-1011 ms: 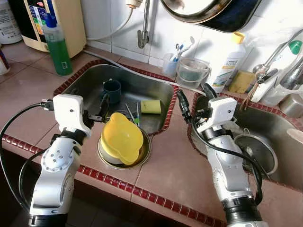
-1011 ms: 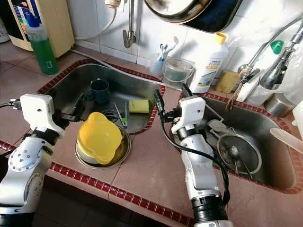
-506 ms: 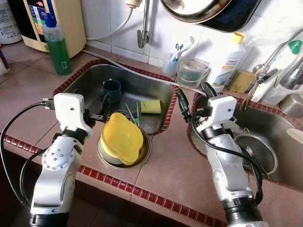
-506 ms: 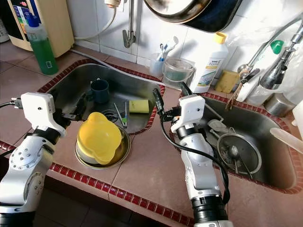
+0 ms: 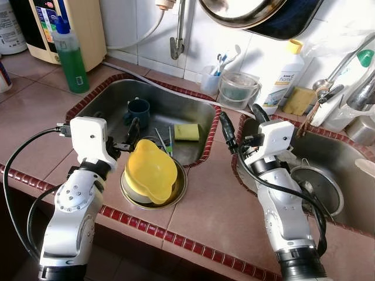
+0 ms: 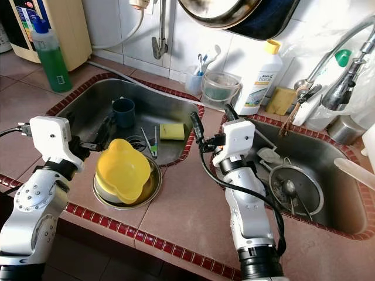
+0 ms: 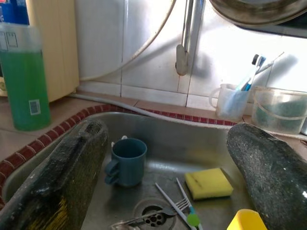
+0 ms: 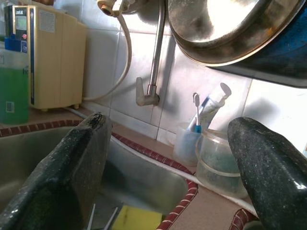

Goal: Kitchen organization

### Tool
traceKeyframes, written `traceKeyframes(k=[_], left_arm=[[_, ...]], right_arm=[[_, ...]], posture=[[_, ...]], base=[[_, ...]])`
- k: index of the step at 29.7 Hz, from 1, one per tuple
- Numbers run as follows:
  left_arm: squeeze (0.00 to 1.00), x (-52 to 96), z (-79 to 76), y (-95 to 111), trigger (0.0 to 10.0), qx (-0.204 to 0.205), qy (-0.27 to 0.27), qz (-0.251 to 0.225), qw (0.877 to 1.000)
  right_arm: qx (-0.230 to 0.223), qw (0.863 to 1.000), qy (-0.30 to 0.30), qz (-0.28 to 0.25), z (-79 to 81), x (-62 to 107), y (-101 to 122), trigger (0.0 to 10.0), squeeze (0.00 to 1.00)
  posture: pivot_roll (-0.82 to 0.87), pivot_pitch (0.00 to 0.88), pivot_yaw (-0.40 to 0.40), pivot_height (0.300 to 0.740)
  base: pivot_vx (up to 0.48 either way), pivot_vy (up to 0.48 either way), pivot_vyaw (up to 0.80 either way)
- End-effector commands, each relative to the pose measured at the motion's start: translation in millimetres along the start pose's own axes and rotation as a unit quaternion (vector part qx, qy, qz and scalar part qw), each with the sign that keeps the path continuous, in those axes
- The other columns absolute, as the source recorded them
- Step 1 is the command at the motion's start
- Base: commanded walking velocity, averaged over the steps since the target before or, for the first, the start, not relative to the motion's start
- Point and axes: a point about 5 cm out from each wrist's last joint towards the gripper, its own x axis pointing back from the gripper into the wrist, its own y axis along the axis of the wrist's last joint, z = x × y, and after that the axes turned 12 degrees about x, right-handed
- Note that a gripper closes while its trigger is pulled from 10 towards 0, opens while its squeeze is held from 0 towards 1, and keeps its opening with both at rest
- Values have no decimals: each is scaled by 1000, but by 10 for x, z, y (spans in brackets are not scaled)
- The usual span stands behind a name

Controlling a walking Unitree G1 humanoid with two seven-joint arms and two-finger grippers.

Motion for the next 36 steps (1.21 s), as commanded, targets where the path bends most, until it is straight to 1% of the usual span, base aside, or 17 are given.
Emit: traceKeyframes(k=[1, 13, 28, 34, 36], left_arm=[[0, -1, -46, 15, 10000, 0, -4, 0, 1000], [0, -15, -15, 42, 10000, 0, 2, -1, 1000], [0, -31, -26, 34, 10000, 2, 0, 0, 1000], [0, -38, -21, 40, 10000, 1, -1, -1, 1000], [0, -44, -21, 49, 10000, 0, 0, -3, 1000]], right_arm=[[1, 1000, -3, 1, -19, 21, 7, 10000, 0], [0, 1000, -3, 6, -21, 31, 1, 10000, 0], [-2, 1000, 2, 5, 3, 18, -8, 10000, 0], [-2, 1000, -3, 6, 2, 20, -11, 10000, 0], [-3, 1000, -5, 6, 3, 30, -13, 10000, 0]], posture=[[-113, 71, -109, 740], [-112, 79, -109, 740], [-110, 46, -107, 740], [-111, 49, -100, 740], [-113, 52, -97, 740]], base=[[0, 0, 0], [0, 0, 0], [-305, 0, 0], [-299, 0, 0], [0, 0, 0]])
